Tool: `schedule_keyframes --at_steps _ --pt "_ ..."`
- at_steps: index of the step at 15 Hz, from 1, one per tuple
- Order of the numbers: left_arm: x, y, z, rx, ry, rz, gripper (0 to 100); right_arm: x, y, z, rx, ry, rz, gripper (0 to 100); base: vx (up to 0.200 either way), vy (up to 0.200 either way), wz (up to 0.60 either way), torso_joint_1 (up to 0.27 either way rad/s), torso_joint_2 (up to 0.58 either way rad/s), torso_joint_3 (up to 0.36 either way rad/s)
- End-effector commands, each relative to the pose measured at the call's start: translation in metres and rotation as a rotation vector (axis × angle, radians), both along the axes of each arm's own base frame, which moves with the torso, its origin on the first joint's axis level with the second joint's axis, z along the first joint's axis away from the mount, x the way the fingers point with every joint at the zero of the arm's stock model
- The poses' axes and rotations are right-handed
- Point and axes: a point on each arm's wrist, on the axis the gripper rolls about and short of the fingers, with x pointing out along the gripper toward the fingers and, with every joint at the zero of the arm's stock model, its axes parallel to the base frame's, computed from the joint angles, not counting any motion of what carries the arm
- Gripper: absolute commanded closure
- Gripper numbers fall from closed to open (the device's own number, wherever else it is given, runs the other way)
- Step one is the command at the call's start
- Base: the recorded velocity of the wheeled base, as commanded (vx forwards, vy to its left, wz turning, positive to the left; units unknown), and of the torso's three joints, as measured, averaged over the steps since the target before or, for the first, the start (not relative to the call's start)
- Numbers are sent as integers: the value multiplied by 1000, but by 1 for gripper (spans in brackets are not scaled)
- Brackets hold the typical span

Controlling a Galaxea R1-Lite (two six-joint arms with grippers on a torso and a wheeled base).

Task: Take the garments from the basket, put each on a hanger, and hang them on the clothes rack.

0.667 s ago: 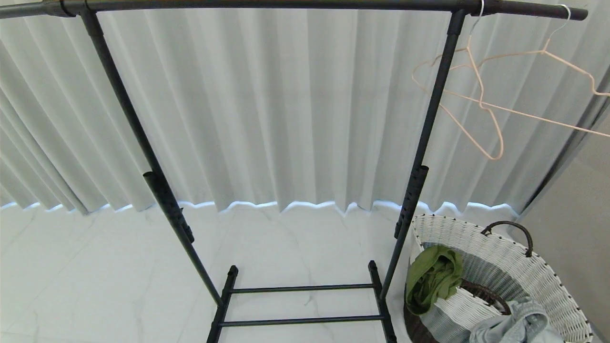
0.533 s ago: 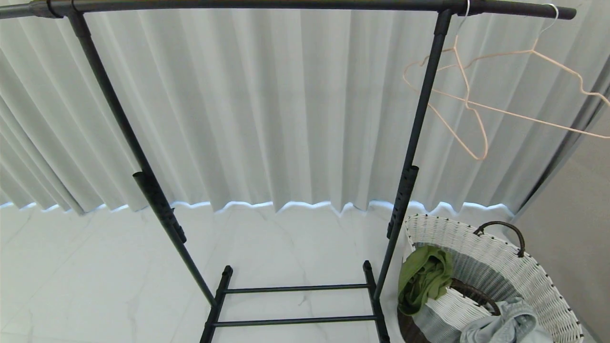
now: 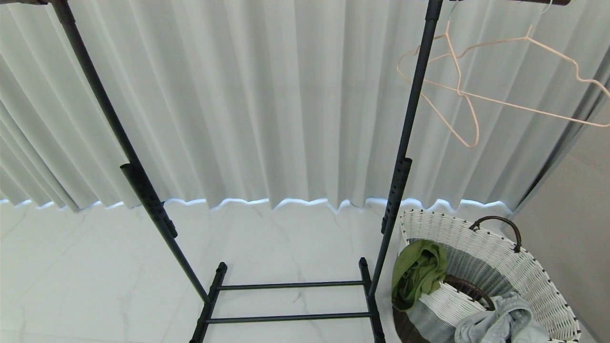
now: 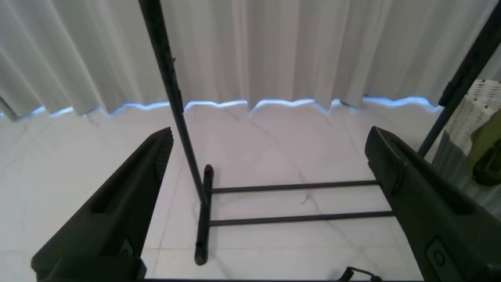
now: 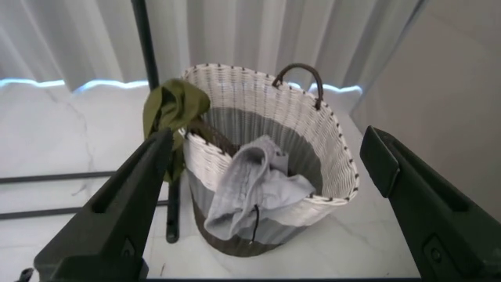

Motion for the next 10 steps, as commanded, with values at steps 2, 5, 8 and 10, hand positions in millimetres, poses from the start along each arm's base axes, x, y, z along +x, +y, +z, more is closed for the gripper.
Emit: schedule_keyframes --at_steps 2,5,8,10 --pt "0 0 0 0 0 1 0 0 0 0 2 0 0 0 0 0 0 -149 432 283" --pt "0 0 0 -5 1 1 0 0 0 0 8 0 0 0 0 0 0 -146 445 302" --pt "0 0 0 -5 1 1 0 0 0 0 3 0 0 0 0 0 0 -111 396 284" --pt "0 0 0 -5 1 1 0 0 0 0 8 0 0 0 0 0 0 -29 129 80"
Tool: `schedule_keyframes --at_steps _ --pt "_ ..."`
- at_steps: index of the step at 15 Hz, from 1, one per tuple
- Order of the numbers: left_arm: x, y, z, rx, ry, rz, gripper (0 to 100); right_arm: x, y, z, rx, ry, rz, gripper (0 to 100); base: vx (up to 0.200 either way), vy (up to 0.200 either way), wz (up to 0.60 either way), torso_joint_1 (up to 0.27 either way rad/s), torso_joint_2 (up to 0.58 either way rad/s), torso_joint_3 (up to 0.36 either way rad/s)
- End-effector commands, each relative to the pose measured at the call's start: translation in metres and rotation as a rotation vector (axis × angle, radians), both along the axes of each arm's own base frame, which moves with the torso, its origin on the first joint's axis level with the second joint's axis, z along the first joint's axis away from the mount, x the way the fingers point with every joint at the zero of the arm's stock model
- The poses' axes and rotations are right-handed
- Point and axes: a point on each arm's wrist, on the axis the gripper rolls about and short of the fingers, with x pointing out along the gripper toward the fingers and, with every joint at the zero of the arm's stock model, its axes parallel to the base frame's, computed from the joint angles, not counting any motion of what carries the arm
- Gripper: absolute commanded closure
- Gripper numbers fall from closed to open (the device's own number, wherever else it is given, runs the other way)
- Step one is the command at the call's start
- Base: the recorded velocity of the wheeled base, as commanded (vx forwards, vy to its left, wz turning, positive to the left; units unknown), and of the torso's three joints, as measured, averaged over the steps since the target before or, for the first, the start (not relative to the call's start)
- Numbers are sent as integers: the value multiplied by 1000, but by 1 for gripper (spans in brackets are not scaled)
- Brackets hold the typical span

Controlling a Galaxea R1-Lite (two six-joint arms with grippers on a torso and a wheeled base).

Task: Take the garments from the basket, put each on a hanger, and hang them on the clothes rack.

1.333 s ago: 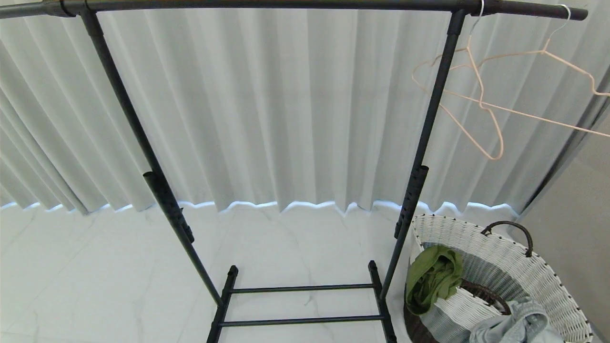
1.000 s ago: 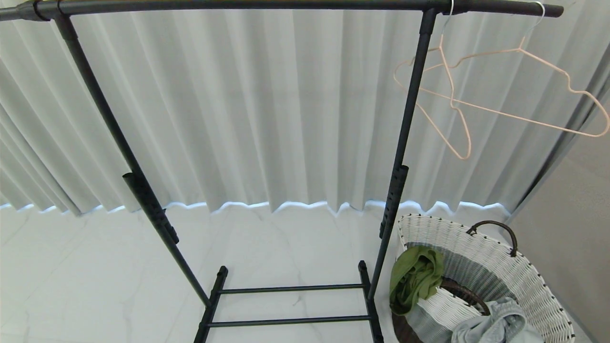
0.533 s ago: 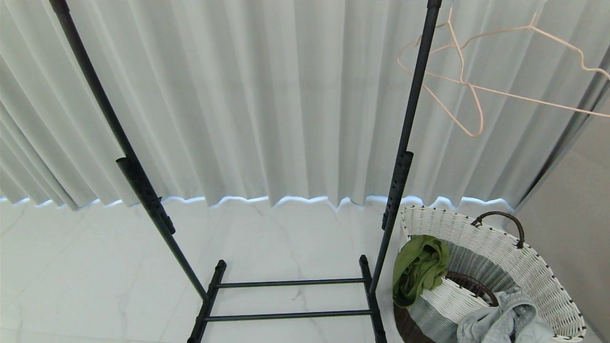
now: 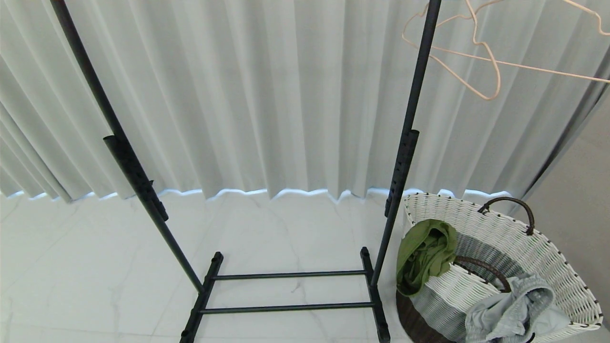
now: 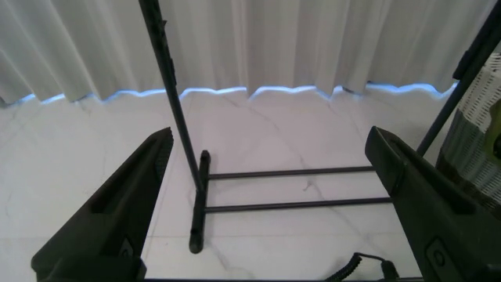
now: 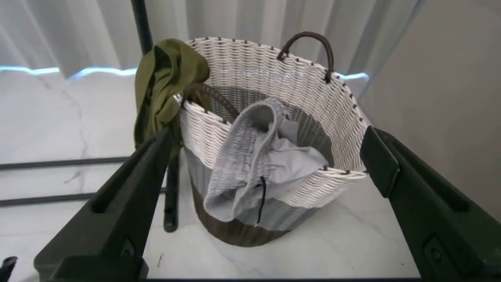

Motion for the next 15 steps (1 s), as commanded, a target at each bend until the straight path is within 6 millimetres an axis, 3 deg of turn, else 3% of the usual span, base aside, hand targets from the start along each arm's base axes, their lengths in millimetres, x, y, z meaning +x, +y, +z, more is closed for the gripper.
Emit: schedule_keyframes --at_steps 1,6,13,15 --pt "0 0 0 0 -1 0 0 0 0 0 -1 -1 0 0 0 0 0 -12 51 36" --pt "0 0 0 0 -1 0 0 0 0 0 0 -1 2 0 200 0 0 -6 11 18" --pt "0 0 0 -4 -1 1 0 0 0 0 23 -1 2 0 0 0 0 0 0 0" --pt "0 0 0 -3 -1 1 0 0 0 0 -38 2 2 0 0 0 0 0 0 0"
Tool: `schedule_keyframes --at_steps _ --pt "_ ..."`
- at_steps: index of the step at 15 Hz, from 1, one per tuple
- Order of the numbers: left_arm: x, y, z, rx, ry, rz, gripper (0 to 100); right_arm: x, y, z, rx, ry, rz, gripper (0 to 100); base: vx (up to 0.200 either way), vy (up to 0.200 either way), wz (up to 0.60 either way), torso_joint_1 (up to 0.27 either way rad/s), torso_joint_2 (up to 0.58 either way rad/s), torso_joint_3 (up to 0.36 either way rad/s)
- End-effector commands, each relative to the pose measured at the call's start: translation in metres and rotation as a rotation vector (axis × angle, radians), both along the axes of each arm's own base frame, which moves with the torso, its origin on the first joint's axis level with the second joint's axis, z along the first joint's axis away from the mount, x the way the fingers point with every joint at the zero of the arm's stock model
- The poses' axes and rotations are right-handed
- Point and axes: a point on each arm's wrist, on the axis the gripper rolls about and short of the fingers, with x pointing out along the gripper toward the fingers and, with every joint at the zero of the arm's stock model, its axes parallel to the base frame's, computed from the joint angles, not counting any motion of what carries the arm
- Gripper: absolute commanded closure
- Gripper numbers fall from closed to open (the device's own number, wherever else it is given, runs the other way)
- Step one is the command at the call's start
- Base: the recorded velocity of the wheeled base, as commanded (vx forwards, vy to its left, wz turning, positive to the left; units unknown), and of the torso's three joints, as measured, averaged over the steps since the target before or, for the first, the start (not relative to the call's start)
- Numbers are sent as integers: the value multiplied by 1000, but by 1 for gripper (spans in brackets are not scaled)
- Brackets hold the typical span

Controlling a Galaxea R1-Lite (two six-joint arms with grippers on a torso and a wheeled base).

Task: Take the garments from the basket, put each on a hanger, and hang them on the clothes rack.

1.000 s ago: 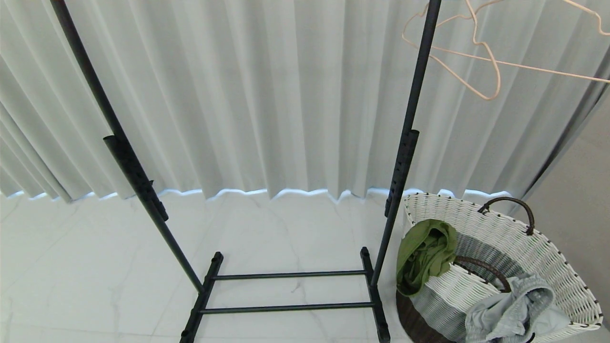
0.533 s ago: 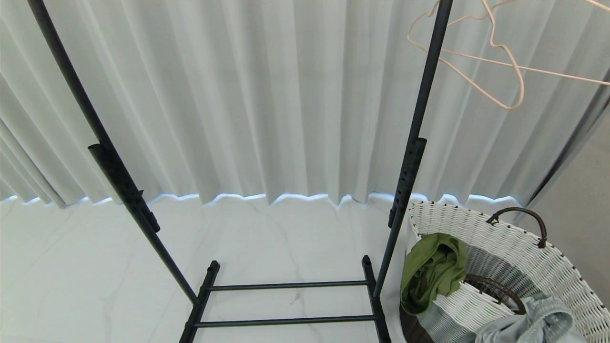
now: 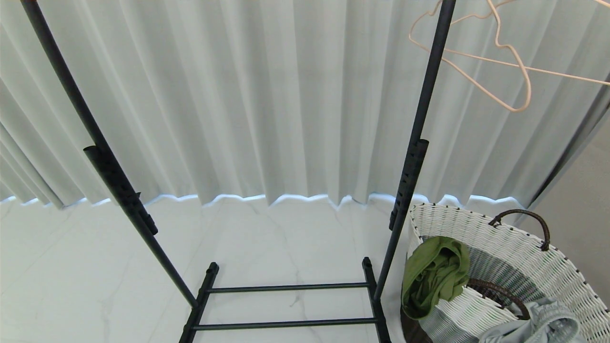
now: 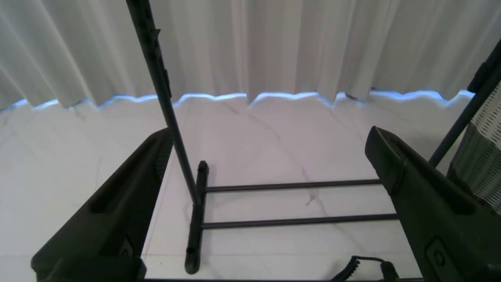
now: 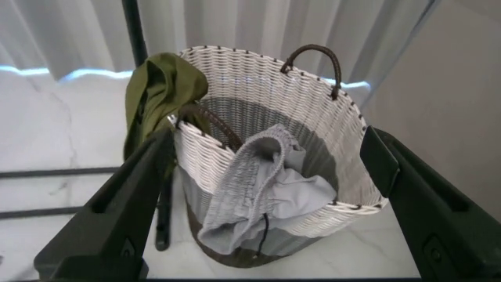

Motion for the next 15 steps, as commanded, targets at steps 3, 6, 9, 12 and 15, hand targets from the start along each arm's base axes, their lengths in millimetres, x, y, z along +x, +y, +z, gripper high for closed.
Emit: schedule_keyframes --at_steps 3,6,9,12,15 --pt "0 0 0 0 0 0 0 0 0 3 -56 -15 3 0 0 0 0 0 0 0" --pt "0 0 0 -4 0 0 0 5 0 69 -19 -14 86 0 0 0 0 0 0 0" --pt "0 0 0 -1 0 0 0 65 1 87 -161 313 20 0 0 0 0 0 0 0" --pt "0 0 0 -3 0 0 0 109 -6 73 -311 569 -44 0 0 0 0 0 0 0" --pt "0 0 0 -3 0 0 0 134 -18 58 -469 732 -38 0 0 0 0 0 0 0"
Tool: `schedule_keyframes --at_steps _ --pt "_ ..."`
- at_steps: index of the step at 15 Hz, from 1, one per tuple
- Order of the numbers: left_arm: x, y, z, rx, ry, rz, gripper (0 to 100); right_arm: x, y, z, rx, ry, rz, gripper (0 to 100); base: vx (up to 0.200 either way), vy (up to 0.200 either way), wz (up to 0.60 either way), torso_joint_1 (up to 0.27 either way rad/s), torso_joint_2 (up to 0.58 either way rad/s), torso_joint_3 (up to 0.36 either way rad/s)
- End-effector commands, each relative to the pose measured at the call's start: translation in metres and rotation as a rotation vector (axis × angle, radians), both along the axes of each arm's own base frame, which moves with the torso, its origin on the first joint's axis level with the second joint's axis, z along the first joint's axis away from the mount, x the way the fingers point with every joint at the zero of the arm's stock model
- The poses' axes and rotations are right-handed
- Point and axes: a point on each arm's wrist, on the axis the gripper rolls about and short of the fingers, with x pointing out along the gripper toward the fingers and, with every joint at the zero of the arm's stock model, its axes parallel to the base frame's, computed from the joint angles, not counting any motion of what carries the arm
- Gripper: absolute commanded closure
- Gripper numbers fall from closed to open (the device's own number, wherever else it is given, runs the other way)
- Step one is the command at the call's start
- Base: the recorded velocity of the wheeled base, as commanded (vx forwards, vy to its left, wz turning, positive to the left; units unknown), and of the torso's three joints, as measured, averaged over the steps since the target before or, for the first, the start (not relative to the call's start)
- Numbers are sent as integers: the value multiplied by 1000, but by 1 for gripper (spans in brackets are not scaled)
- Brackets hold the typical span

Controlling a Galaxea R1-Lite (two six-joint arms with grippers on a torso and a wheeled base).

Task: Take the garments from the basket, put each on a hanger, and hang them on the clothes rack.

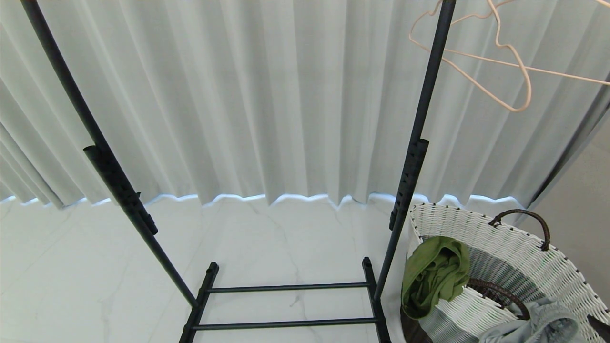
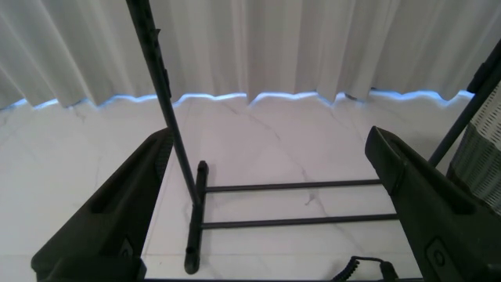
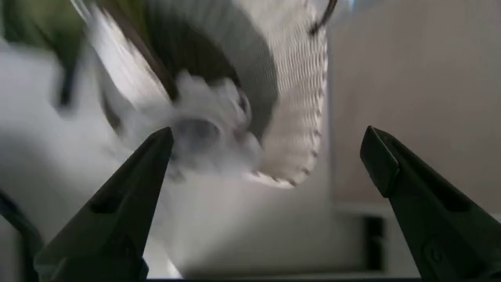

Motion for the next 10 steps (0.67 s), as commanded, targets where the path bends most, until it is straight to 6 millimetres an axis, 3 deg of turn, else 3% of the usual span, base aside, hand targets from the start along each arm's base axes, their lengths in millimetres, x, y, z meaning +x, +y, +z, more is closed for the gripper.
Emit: schedule_keyframes --at_steps 1,4,10 --pt "0 0 0 1 0 0 0 42 -18 -26 -99 284 -31 0 0 0 0 0 0 0" --pt "0 0 0 1 0 0 0 56 -23 -41 -101 384 -17 0 0 0 0 0 0 0" --pt "0 0 0 3 0 0 0 90 -30 -73 -107 400 -2 0 0 0 0 0 0 0"
